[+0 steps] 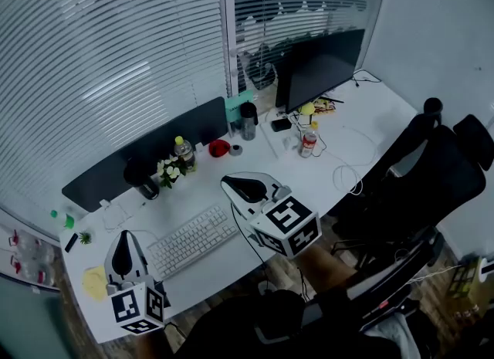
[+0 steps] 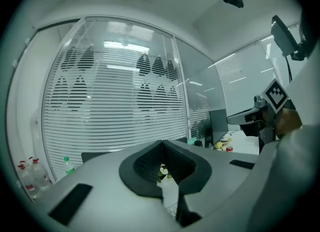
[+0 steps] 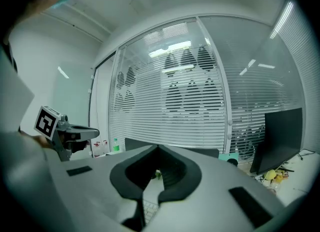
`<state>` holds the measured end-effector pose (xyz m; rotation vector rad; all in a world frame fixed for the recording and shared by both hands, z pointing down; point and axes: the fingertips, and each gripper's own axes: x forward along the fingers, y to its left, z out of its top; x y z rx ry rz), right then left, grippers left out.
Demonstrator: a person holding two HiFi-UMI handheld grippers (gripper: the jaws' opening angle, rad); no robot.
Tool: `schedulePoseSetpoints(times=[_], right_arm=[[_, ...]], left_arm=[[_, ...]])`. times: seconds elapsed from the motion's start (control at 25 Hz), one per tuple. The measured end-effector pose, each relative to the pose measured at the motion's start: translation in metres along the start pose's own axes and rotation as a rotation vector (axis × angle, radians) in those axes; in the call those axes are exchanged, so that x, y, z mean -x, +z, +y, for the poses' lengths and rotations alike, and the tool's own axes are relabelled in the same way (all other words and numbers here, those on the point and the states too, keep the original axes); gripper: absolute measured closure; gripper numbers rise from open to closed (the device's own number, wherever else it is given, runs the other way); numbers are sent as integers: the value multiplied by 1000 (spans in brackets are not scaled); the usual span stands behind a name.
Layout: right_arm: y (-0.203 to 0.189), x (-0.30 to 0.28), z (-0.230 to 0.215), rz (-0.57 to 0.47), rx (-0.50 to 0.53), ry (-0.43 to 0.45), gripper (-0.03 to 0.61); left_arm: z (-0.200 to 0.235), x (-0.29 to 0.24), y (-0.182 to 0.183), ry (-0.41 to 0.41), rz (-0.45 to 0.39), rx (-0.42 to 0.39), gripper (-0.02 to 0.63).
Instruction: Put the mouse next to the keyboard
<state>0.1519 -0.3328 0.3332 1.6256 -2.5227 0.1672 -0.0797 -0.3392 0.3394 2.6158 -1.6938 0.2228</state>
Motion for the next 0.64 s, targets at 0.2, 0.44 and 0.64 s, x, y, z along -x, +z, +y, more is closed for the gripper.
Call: schedulePoseSetpoints(times=[0.2,0.44,0.64], right_arm=[[0,-2,-2,4,-5,-11,580],[0,-1,-5,6,-11,-16,579],[-5,-1,-7,15,-20,-23,578]], left_arm=[[2,-2,0,-3,-1,17,584],[1,0,3,10,-5,17,584],[6,4,7,29,-37,58,584]])
